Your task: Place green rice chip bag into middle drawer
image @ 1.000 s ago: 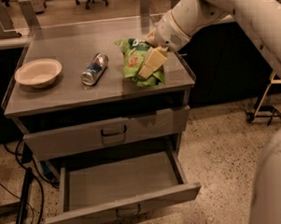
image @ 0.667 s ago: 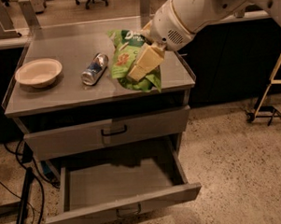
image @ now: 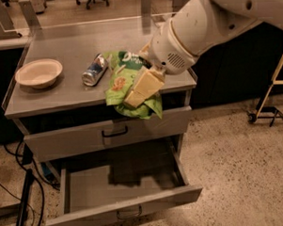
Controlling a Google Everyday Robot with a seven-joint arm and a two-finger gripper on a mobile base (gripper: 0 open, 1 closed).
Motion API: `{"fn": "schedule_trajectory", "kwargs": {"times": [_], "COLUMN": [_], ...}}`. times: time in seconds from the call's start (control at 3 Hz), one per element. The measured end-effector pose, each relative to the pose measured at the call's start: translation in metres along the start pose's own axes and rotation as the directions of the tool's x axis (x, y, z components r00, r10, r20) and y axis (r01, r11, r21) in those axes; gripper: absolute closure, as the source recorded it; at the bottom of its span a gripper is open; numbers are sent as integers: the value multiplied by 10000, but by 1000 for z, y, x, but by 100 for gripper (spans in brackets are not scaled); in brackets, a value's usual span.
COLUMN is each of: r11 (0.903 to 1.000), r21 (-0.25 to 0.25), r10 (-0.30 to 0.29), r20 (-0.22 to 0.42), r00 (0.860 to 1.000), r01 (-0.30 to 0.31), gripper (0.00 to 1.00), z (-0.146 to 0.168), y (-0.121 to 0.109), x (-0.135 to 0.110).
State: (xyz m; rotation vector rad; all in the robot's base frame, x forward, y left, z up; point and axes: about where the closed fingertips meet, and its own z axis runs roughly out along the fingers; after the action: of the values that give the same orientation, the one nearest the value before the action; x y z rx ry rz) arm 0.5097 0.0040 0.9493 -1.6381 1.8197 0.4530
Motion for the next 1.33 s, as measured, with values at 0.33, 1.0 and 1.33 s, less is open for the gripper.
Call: {"fn": "schedule_trajectory", "kwargs": {"times": [0.33, 1.0, 1.33], "r11": [10000, 9904, 9904], "r21": [2, -1083, -1085], "r10": [36, 782, 783], "r20": [-13, -696, -696], "r00": [10000, 9945, 9945], "r01": [-36, -854, -855], "gripper": [100, 100, 100], "z": [4, 59, 59], "y": [1, 58, 58], "x": [0, 52, 52]}}
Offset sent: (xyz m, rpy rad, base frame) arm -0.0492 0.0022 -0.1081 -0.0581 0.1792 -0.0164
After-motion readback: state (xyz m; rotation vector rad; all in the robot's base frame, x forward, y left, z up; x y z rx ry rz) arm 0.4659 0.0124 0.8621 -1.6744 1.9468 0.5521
